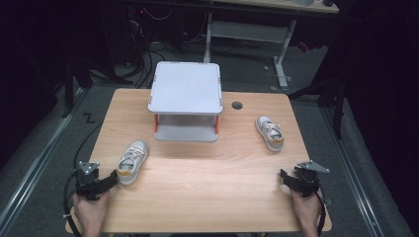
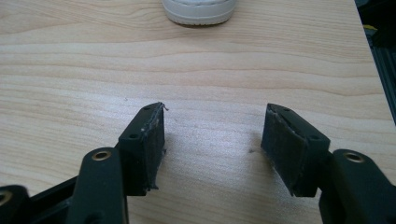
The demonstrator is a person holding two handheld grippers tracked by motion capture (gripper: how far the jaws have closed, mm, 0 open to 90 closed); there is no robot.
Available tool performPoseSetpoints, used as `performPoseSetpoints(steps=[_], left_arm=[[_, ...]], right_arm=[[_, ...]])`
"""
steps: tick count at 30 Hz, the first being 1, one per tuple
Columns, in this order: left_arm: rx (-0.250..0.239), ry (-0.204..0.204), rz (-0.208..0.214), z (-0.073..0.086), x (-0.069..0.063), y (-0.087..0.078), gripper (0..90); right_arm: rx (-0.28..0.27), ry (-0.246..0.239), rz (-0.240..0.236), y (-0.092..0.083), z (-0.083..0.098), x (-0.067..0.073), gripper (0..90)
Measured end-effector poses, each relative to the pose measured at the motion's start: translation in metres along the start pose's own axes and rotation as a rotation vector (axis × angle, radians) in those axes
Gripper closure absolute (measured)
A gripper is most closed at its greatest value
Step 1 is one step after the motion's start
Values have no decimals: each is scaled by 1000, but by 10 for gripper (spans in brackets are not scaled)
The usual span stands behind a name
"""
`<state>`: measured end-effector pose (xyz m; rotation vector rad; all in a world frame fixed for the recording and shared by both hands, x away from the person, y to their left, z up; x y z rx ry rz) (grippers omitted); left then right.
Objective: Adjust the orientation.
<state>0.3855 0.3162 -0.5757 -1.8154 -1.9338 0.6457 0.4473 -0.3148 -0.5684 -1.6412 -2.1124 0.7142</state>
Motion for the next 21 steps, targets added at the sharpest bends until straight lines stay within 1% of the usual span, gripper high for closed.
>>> performPoseSetpoints(steps=[2,5,6,10,11,12,13,14,16,17,19,21], left_arm=[[-3,1,3,0,0,0,281],[-10,18,23,-1,-3,-1,338],[-10,18,23,-1,-3,-1,350],[-11,16,25,-1,-3,-1,349],[-10,14,28,-1,-3,-1,349],[-12,7,40,-1,-4,-1,344],[-12,7,40,-1,-4,-1,347],[-25,-31,73,-1,-5,-3,357],[-33,-70,87,-2,-4,-3,359],[-37,-75,85,-2,-4,-3,364],[-34,-65,72,-2,-4,-3,365],[-25,-37,55,-2,-5,-2,365]], right_arm=[[0,-2,-1,0,0,0,389],[0,-3,-1,0,0,0,387],[0,-3,-2,0,0,0,386],[1,-5,-4,0,0,0,381],[1,-6,-4,0,0,0,380],[2,-7,-5,0,0,1,375],[2,-7,-5,0,0,1,375],[1,-7,-7,0,0,1,374],[2,-7,-7,0,0,1,374],[1,-7,-7,0,0,1,374],[1,-9,-7,0,0,1,374],[1,-9,-7,0,0,1,373]])
Point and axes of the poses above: each handheld gripper's, and its own axes: y roughly forward along the jaws, z roughly out of its underside, x roughly to its left, the point moved 10 cm from there along y, roughly forward along the jaws, and after that the axes turned 6 degrees about -x, right-handed, at the moved point
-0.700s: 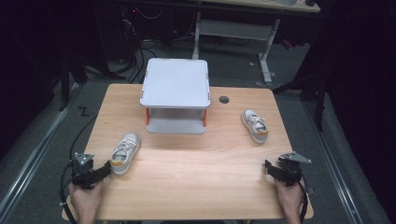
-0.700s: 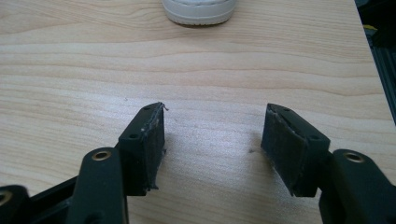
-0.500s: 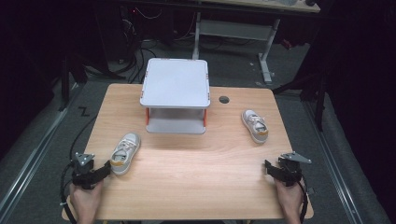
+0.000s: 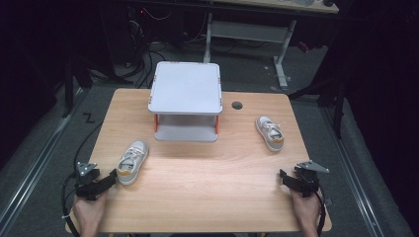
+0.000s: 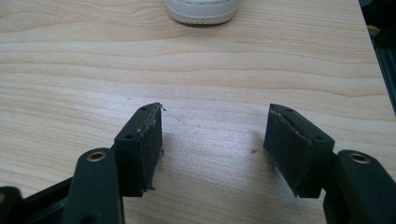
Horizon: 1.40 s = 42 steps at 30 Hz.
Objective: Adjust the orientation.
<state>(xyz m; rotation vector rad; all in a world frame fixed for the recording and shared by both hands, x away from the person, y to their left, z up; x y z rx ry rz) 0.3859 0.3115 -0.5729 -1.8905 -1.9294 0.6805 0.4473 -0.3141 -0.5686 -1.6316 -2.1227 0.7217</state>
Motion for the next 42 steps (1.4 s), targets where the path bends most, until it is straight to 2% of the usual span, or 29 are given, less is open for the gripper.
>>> performPoseSetpoints(steps=[3,15,18,25,36,38,39,42], left_arm=[[4,18,-11,0,-2,2,370],[16,23,-9,-3,-3,-1,407],[13,8,19,-4,-4,-5,412],[7,-14,38,-8,-4,-13,426],[-21,-14,82,-32,-8,-38,424],[-24,-12,123,-40,-14,-43,437],[-24,-12,123,-40,-14,-43,444],[13,20,166,-47,-25,-41,469]], right_arm=[[0,0,-1,0,0,0,371],[2,2,-2,0,0,1,368],[2,2,-2,0,0,1,367],[2,2,-2,0,0,1,366],[2,1,-3,0,0,1,364],[2,1,-3,0,0,1,364],[2,1,-3,0,0,1,364],[2,1,-3,0,0,1,363]])
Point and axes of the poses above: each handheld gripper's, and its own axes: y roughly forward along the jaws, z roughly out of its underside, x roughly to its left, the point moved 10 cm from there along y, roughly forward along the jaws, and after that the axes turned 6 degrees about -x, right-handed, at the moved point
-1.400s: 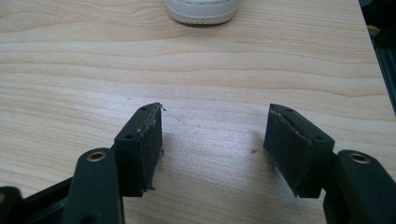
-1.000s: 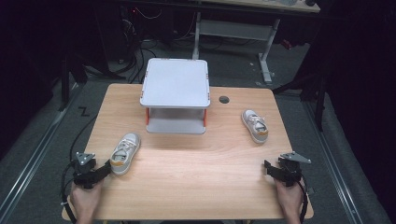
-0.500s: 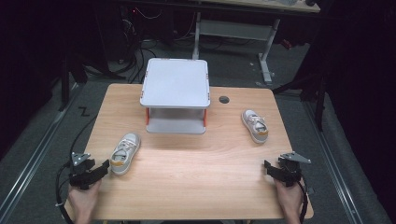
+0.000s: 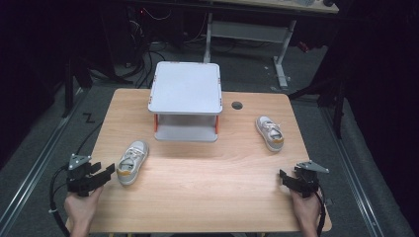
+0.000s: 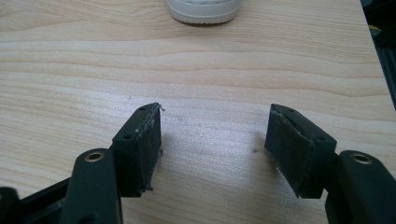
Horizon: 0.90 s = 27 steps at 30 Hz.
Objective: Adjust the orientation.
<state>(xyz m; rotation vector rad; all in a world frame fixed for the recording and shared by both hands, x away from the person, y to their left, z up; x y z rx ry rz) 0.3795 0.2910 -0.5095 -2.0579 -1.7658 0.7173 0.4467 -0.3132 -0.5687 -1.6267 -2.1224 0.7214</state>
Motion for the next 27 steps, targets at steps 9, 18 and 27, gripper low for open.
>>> performPoseSetpoints(steps=[9,18,27], left_arm=[[110,61,29,-4,-14,17,539],[209,105,26,-1,-19,36,606],[206,110,-15,-2,-16,41,770]], right_arm=[[0,-4,-2,0,0,0,359],[0,-3,-1,0,0,0,357],[0,-3,-1,0,0,0,357]])
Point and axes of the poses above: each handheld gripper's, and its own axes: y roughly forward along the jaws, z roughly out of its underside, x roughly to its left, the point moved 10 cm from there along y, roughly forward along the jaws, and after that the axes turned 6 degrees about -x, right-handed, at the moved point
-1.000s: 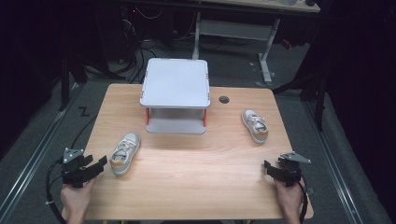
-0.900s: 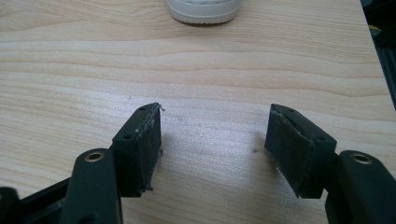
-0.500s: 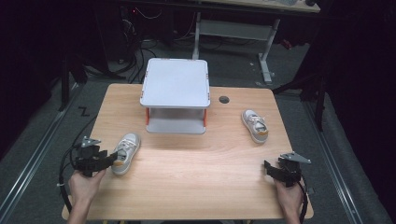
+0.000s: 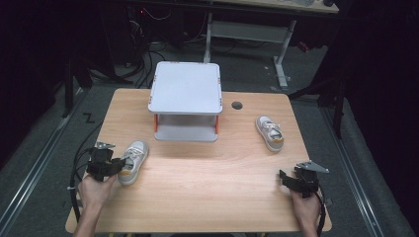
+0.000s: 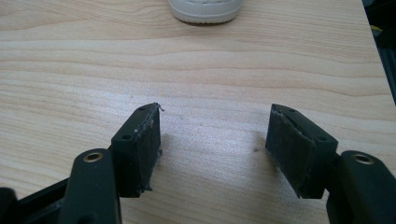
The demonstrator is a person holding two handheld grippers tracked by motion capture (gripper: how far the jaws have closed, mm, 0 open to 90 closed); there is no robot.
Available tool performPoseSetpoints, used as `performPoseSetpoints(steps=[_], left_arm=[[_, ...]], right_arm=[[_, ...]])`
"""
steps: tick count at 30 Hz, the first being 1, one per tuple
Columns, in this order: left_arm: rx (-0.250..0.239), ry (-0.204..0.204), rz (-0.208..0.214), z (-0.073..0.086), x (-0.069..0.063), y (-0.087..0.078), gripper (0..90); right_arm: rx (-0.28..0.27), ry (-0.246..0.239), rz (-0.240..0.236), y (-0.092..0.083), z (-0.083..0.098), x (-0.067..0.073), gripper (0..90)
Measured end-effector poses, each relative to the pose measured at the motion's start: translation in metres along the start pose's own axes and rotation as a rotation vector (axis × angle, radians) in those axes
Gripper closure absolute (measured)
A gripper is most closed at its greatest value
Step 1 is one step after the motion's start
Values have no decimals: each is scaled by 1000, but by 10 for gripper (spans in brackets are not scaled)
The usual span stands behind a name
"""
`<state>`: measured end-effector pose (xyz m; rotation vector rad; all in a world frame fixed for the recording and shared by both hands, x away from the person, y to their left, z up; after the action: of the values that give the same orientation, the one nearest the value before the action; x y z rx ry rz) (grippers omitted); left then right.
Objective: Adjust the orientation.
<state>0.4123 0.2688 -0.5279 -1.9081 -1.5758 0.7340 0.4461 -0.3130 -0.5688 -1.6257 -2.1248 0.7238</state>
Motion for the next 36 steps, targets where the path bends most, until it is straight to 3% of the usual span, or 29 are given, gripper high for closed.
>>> performPoseSetpoints(steps=[4,7,16,26,31,33,36], left_arm=[[-19,13,-24,-1,1,-1,820],[-24,0,-29,-4,0,-2,840],[-45,3,-11,-16,-12,-10,848],[-68,51,60,-36,-52,-22,848],[-62,72,111,-43,-79,-16,848],[-60,75,118,-44,-82,-14,848],[-55,97,146,-49,-101,-8,848]], right_arm=[[-1,-3,-1,0,0,0,357],[-1,-3,-1,0,0,0,357],[0,-2,0,0,0,0,356],[0,-2,-1,0,0,0,355],[0,-3,-2,0,0,0,355],[0,-2,-2,0,0,0,355],[0,-3,-2,0,0,0,355]])
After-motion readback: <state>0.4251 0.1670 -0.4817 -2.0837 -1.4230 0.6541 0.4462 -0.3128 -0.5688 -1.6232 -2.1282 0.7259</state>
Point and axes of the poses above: each handheld gripper's, and its own axes: y roughly forward along the jaws, z roughly out of its underside, x roughly to its left, the point moved 10 cm from there along y, roughly forward along the jaws, and after that the axes turned 6 degrees about -x, right-handed, at the moved point
